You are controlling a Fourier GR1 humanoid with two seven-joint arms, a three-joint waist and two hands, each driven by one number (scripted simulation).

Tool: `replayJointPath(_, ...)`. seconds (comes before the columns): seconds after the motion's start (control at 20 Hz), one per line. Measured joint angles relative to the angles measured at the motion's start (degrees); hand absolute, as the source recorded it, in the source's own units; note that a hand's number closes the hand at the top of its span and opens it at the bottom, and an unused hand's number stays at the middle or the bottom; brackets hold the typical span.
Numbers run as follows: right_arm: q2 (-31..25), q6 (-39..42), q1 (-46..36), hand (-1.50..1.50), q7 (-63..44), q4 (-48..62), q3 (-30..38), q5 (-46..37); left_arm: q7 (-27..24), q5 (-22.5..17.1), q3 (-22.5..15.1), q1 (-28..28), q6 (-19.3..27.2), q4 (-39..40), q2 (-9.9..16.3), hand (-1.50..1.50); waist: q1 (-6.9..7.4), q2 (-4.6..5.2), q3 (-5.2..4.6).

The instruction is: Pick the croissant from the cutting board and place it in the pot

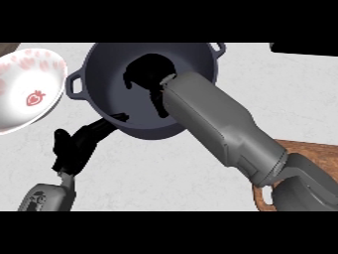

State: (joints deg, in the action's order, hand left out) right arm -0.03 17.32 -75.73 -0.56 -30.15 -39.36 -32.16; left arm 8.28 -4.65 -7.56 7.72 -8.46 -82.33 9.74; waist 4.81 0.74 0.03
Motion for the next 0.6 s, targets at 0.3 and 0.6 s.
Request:
replayJointPath(0.3,0.0,-7.3,4.1,-1.50,3.0,-5.4,8.5,13.0,-0.4,0.8,-0.9,-0.1,-0.3,-0.3,-0.2,0.00,0.19,0.16,0.12)
replayJointPath(0.6,0.0,-15.8,4.3,-1.50,2.7,-6.7,17.5,25.0,-0.7,1.1,-0.9,-0.3,-0.4,-0.1,-0.1,0.00,-0.30,0.01,0.09)
